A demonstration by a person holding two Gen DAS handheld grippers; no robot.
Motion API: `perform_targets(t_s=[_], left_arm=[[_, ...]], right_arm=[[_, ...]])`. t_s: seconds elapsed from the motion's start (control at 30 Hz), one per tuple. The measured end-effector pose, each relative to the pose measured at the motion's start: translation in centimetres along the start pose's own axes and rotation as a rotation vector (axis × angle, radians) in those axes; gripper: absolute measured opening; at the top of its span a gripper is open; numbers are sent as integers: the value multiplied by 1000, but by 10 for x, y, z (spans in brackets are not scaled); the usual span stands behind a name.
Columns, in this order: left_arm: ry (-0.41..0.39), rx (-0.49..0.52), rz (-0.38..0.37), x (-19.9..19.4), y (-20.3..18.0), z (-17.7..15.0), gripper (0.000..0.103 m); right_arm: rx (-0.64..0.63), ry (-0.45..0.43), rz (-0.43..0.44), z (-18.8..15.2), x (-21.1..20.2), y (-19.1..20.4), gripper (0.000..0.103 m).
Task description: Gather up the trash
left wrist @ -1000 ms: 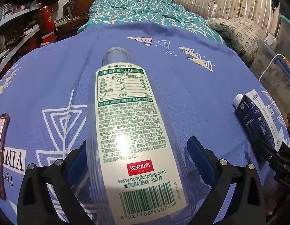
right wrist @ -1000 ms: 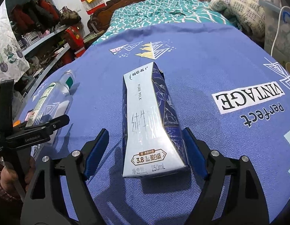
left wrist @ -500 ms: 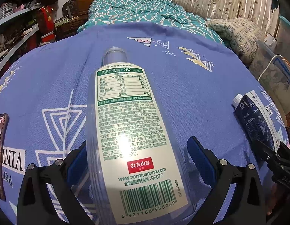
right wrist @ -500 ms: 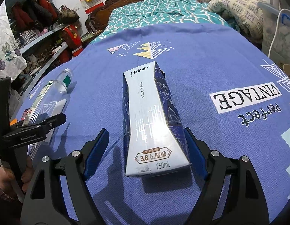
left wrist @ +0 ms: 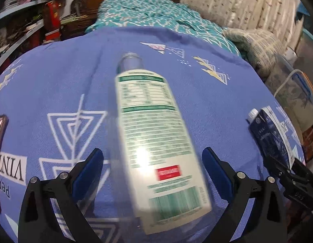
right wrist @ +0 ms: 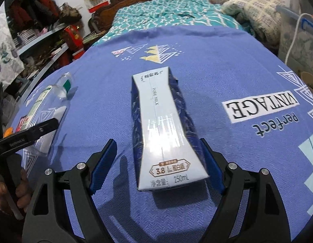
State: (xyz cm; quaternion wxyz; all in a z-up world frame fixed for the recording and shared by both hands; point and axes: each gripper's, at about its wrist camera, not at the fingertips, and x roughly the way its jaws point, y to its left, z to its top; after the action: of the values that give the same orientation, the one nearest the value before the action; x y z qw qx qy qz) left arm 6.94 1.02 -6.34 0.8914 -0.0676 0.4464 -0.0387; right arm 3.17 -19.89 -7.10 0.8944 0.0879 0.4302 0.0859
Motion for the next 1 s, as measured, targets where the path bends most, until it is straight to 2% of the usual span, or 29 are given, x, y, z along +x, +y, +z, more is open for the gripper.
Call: perform_targets(t_s=[0.13, 0.3, 0.33, 0.4, 0.47, 0.5, 0.53, 0.6, 0.67, 0.73, 0.9, 1.0], left_arm=[[-24, -72, -40, -5, 14, 2, 94], [-26, -135, -63, -9, 28, 5, 94], [-31, -141, -60, -10, 30, 6, 94], [-43, -149, -52, -13, 31, 7, 94], [-46, -146, -57, -12, 31, 8, 91], [-44, -140, -69, -11, 30, 8, 87], [-36, -128, -91, -9, 27, 7, 76], [-26, -102, -111, -8, 20, 6, 66], [-34, -56, -89, -8, 8, 6, 66], [-24, -36, -109, -5, 2, 7, 66], [9, 39, -197, 1, -31, 4, 66], [34, 106, -264, 4, -59, 0, 66]], right_arm=[[15, -23, -17, 2, -5, -3, 82], [-92, -30, -52, 6, -4, 21, 83], [-113, -31, -64, 8, -3, 25, 81], [-142, -22, -81, 10, 0, 30, 53], [-134, -5, -70, 11, 3, 29, 53], [-110, -2, -52, 12, 3, 26, 53], [-82, 3, -28, 11, 2, 23, 53], [-19, 11, 17, 8, -2, 13, 53], [34, 7, 26, 5, -9, 1, 53], [78, -9, 8, 1, -18, -14, 53], [187, -17, -16, -15, -39, -52, 53], [229, -14, -6, -26, -49, -59, 53]])
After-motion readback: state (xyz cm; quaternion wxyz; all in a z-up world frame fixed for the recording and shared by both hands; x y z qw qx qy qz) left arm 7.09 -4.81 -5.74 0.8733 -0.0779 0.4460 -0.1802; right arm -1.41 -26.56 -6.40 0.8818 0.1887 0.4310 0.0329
